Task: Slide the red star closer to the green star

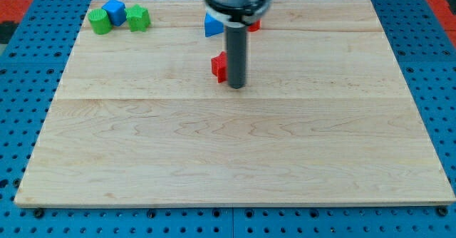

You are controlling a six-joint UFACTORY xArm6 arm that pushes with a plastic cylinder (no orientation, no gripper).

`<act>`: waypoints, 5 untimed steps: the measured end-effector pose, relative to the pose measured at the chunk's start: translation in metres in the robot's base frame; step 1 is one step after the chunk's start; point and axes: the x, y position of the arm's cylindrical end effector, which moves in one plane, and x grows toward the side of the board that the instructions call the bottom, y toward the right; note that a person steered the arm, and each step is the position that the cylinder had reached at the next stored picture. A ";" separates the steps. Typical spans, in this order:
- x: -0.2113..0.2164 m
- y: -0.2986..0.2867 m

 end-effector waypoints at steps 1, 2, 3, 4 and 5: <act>-0.021 -0.024; -0.064 -0.087; -0.082 -0.142; -0.080 -0.143; -0.076 -0.159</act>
